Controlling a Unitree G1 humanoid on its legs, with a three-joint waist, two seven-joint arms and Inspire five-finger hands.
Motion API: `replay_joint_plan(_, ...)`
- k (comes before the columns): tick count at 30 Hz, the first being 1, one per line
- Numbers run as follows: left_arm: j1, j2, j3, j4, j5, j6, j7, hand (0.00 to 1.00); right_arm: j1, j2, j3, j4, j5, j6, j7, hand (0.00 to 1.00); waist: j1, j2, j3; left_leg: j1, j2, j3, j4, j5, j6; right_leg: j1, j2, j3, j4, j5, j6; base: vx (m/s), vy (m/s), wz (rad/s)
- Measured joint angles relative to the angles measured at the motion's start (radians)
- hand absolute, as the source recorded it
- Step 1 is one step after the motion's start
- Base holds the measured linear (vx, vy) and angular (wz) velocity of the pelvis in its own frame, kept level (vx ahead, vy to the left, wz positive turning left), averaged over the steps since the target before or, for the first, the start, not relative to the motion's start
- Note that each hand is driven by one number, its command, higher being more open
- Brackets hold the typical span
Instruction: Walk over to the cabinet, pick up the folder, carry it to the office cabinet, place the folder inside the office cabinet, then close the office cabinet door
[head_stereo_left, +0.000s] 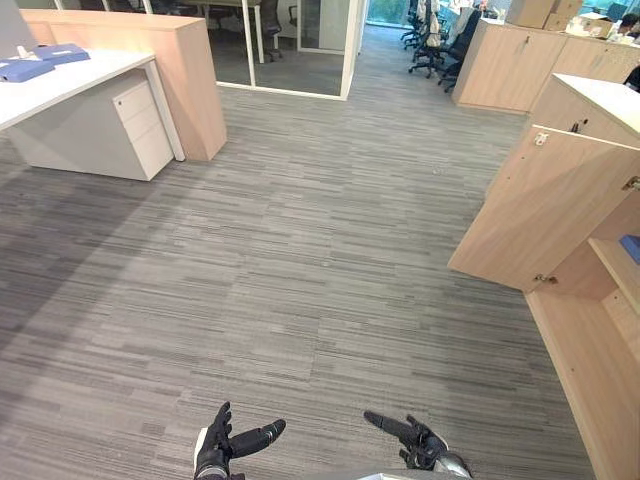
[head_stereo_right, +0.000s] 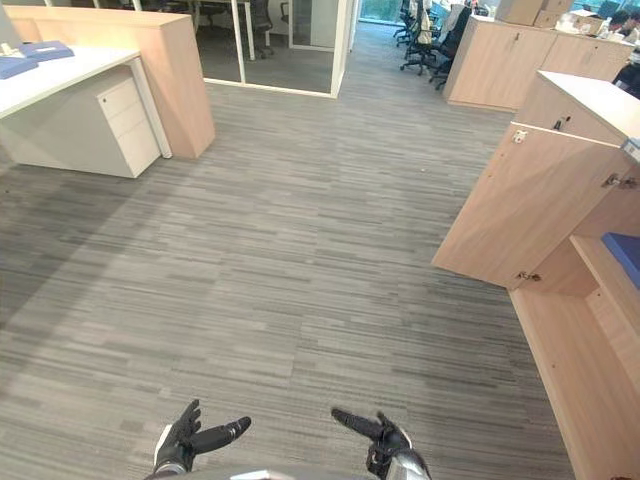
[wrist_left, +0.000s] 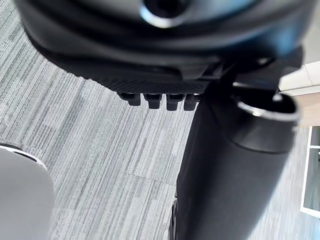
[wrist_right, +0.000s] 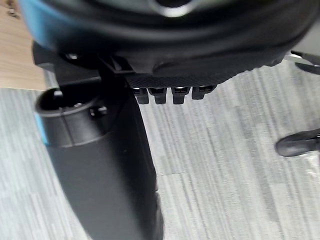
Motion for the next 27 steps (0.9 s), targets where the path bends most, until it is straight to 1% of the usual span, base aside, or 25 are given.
replay_joint_plan(1, -0.015, -0.011, 0.000, 0.006, 0.000, 0.000, 0.004, 1.00, -0.002, 0.000, 0.022, -0.020, 0.000, -0.004, -0.006, 1.00, -0.002, 0.014, 0.019, 0.022, 0.026, -0.008, 0.001, -0.012, -0.021, -0.002, 0.028, -0.060, -0.162, -0.007, 0.003, 0.18, -0.112, 0.32)
replay_joint_plan(2, -0.016, -0.014, 0.004, 0.004, -0.003, -0.003, 0.004, 1.00, -0.002, 0.010, 0.041, -0.027, 0.000, -0.003, -0.012, 1.00, -0.001, 0.010, 0.033, 0.049, 0.044, -0.008, -0.010, -0.026, -0.045, 0.003, 0.048, -0.117, -0.329, 0.013, 0.007, 0.18, -0.117, 0.33)
replay_joint_plan(3, -0.016, -0.014, 0.013, 0.003, -0.011, -0.003, 0.002, 1.00, -0.002, 0.018, 0.048, -0.026, 0.001, -0.002, -0.014, 1.00, 0.000, 0.002, 0.038, 0.060, 0.050, -0.007, -0.013, -0.035, -0.060, 0.004, 0.060, -0.142, -0.406, 0.041, 0.006, 0.22, -0.197, 0.16)
replay_joint_plan(4, -0.016, -0.011, 0.032, -0.002, -0.022, -0.003, 0.006, 1.00, -0.001, 0.017, 0.095, -0.023, 0.002, 0.004, -0.009, 1.00, 0.006, -0.022, 0.045, 0.079, 0.053, -0.003, -0.013, -0.062, -0.089, 0.003, 0.076, -0.176, -0.532, 0.147, -0.012, 0.23, -0.260, 0.02)
replay_joint_plan(5, -0.013, -0.005, 0.060, -0.008, -0.022, -0.003, 0.015, 1.00, 0.003, 0.017, 0.132, -0.024, 0.002, 0.005, -0.006, 1.00, 0.008, -0.052, 0.047, 0.105, 0.048, -0.008, -0.010, -0.102, -0.102, -0.005, 0.087, -0.184, -0.578, 0.252, -0.057, 0.27, -0.294, -0.06)
replay_joint_plan(6, -0.009, -0.008, 0.069, -0.001, -0.021, 0.000, 0.020, 1.00, 0.008, 0.017, 0.134, -0.025, 0.002, 0.005, -0.007, 1.00, 0.010, -0.053, 0.042, 0.116, 0.057, -0.008, -0.008, -0.129, -0.109, 0.004, 0.096, -0.187, -0.568, 0.186, -0.099, 0.28, -0.288, -0.26)
replay_joint_plan(7, -0.005, -0.027, 0.090, 0.015, -0.020, 0.003, 0.029, 1.00, 0.011, 0.017, 0.133, -0.031, 0.002, 0.003, -0.010, 1.00, 0.008, -0.024, 0.036, 0.119, 0.113, 0.007, 0.024, -0.179, -0.119, 0.006, 0.141, -0.182, -0.541, 0.134, -0.084, 0.33, -0.292, -0.26)
replay_joint_plan(8, -0.002, -0.034, 0.090, 0.017, -0.019, 0.005, 0.035, 1.00, 0.024, 0.016, 0.135, -0.042, 0.002, -0.011, -0.008, 1.00, -0.001, -0.005, 0.028, 0.103, 0.159, 0.000, 0.067, -0.228, -0.130, 0.001, 0.176, -0.190, -0.511, 0.060, -0.075, 0.34, -0.288, -0.23)
replay_joint_plan(9, -0.002, -0.040, 0.090, 0.018, -0.019, 0.008, 0.037, 1.00, 0.030, 0.016, 0.137, -0.052, 0.003, -0.014, -0.006, 1.00, -0.003, 0.000, 0.026, 0.106, 0.184, -0.007, 0.079, -0.250, -0.132, 0.003, 0.200, -0.198, -0.489, 0.030, -0.074, 0.38, -0.289, 0.00)
replay_joint_plan(10, 0.003, -0.046, 0.095, 0.031, -0.020, 0.016, 0.039, 1.00, 0.036, 0.022, 0.141, -0.059, 0.006, -0.012, -0.001, 1.00, -0.007, 0.015, 0.006, 0.102, 0.227, -0.024, 0.123, -0.262, -0.126, 0.016, 0.246, -0.216, -0.486, -0.017, -0.071, 0.47, -0.297, 0.00)
replay_joint_plan(11, -0.001, -0.045, 0.107, 0.031, -0.026, 0.021, 0.037, 1.00, 0.037, 0.023, 0.152, -0.055, 0.012, -0.009, -0.004, 1.00, -0.009, 0.015, 0.011, 0.057, 0.256, -0.063, 0.249, -0.258, -0.120, 0.031, 0.280, -0.222, -0.490, -0.038, -0.079, 0.60, -0.340, -0.24)
replay_joint_plan(12, -0.001, -0.058, 0.131, 0.019, -0.038, 0.022, 0.033, 1.00, 0.036, 0.023, 0.157, -0.049, 0.025, -0.004, -0.008, 1.00, -0.004, 0.020, 0.013, -0.038, 0.291, -0.114, 0.485, -0.218, -0.105, 0.062, 0.337, -0.216, -0.524, -0.044, -0.097, 0.53, -0.253, -0.45)
replay_joint_plan(13, -0.001, -0.064, 0.143, 0.017, -0.049, 0.023, 0.036, 1.00, 0.039, 0.024, 0.163, -0.049, 0.043, -0.004, -0.010, 1.00, -0.004, 0.025, 0.016, -0.106, 0.309, -0.147, 0.660, -0.135, -0.123, 0.092, 0.371, -0.203, -0.548, -0.052, -0.106, 0.50, -0.175, -0.64)
replay_joint_plan(14, -0.001, -0.063, 0.152, 0.015, -0.061, 0.024, 0.037, 1.00, 0.043, 0.024, 0.169, -0.049, 0.045, -0.003, -0.016, 1.00, 0.003, 0.024, 0.022, -0.173, 0.322, -0.168, 0.817, -0.088, -0.150, 0.120, 0.398, -0.179, -0.570, -0.061, -0.113, 0.46, -0.081, -0.75)
replay_joint_plan(15, -0.006, -0.057, 0.162, 0.013, -0.076, 0.024, 0.037, 1.00, 0.042, 0.024, 0.187, -0.043, 0.053, -0.002, -0.022, 1.00, 0.011, 0.016, 0.038, -0.250, 0.328, -0.168, 0.961, -0.095, -0.152, 0.157, 0.423, -0.142, -0.595, -0.069, -0.113, 0.43, -0.046, -0.72)
replay_joint_plan(16, -0.010, -0.053, 0.165, 0.010, -0.083, 0.023, 0.037, 1.00, 0.037, 0.024, 0.196, -0.035, 0.058, -0.002, -0.025, 1.00, 0.013, 0.008, 0.047, -0.283, 0.324, -0.163, 0.999, -0.099, -0.158, 0.177, 0.429, -0.124, -0.612, -0.074, -0.116, 0.39, 0.003, -0.79)
replay_joint_plan(17, -0.012, -0.042, 0.168, -0.006, -0.103, 0.023, 0.041, 1.00, 0.029, 0.024, 0.216, -0.021, 0.071, -0.002, -0.028, 1.00, 0.017, -0.015, 0.063, -0.345, 0.312, -0.147, 1.013, -0.117, -0.153, 0.213, 0.434, -0.090, -0.647, -0.075, -0.108, 0.43, 0.054, -0.82)
replay_joint_plan(18, -0.009, -0.033, 0.169, -0.022, -0.119, 0.020, 0.042, 1.00, 0.023, 0.024, 0.236, -0.006, 0.081, -0.002, -0.037, 1.00, 0.025, -0.035, 0.074, -0.414, 0.295, -0.135, 0.948, -0.142, -0.152, 0.253, 0.436, -0.046, -0.700, -0.066, -0.091, 0.43, 0.072, -0.84)
replay_joint_plan(21, -0.009, -0.031, 0.171, -0.044, -0.139, 0.020, 0.045, 1.00, 0.012, 0.024, 0.247, 0.001, 0.081, -0.002, -0.044, 1.00, 0.043, -0.057, 0.089, -0.472, 0.268, -0.154, 0.727, -0.151, -0.154, 0.311, 0.431, 0.013, -0.765, -0.049, -0.061, 0.31, 0.126, -0.69)
replay_joint_plan(22, -0.003, -0.029, 0.175, -0.058, -0.143, 0.019, 0.046, 1.00, 0.003, 0.024, 0.274, 0.001, 0.081, -0.004, -0.046, 1.00, 0.047, -0.072, 0.093, -0.491, 0.244, -0.183, 0.545, -0.142, -0.155, 0.329, 0.418, 0.043, -0.786, -0.045, -0.037, 0.35, 0.266, -0.68)
replay_joint_plan(23, -0.005, -0.031, 0.190, -0.065, -0.145, 0.019, 0.048, 1.00, -0.006, 0.024, 0.294, -0.001, 0.081, -0.008, -0.046, 1.00, 0.050, -0.084, 0.103, -0.498, 0.227, -0.219, 0.368, -0.096, -0.158, 0.348, 0.401, 0.064, -0.794, -0.047, -0.005, 0.37, 0.302, -0.64)
replay_joint_plan(24, -0.007, -0.034, 0.196, -0.064, -0.148, 0.019, 0.049, 1.00, -0.007, 0.024, 0.306, -0.001, 0.081, -0.011, -0.048, 1.00, 0.050, -0.088, 0.106, -0.495, 0.220, -0.227, 0.327, -0.020, -0.173, 0.353, 0.390, 0.076, -0.791, -0.052, 0.019, 0.49, 0.405, -0.66)
replay_joint_plan(25, 0.005, -0.043, 0.198, -0.063, -0.158, 0.019, 0.063, 1.00, 0.003, 0.021, 0.322, 0.000, 0.081, -0.011, -0.048, 1.00, 0.063, -0.093, 0.096, -0.469, 0.201, -0.220, 0.288, 0.103, -0.193, 0.362, 0.372, 0.101, -0.782, -0.057, 0.048, 0.45, 0.332, -0.34)
replay_joint_plan(26, -0.015, -0.026, 0.203, -0.067, -0.167, 0.020, 0.069, 1.00, 0.007, 0.021, 0.328, -0.005, 0.081, -0.010, -0.041, 1.00, 0.062, -0.128, 0.092, -0.468, 0.164, -0.206, 0.307, 0.085, -0.171, 0.371, 0.328, 0.100, -0.793, -0.043, 0.066, 0.46, 0.311, -0.22)
replay_joint_plan(27, -0.021, -0.026, 0.202, -0.071, -0.176, 0.016, 0.073, 1.00, 0.009, 0.022, 0.323, -0.009, 0.081, -0.011, -0.043, 1.00, 0.061, -0.132, 0.089, -0.470, 0.157, -0.199, 0.324, 0.068, -0.161, 0.373, 0.317, 0.102, -0.795, -0.031, 0.068, 0.43, 0.271, -0.02)
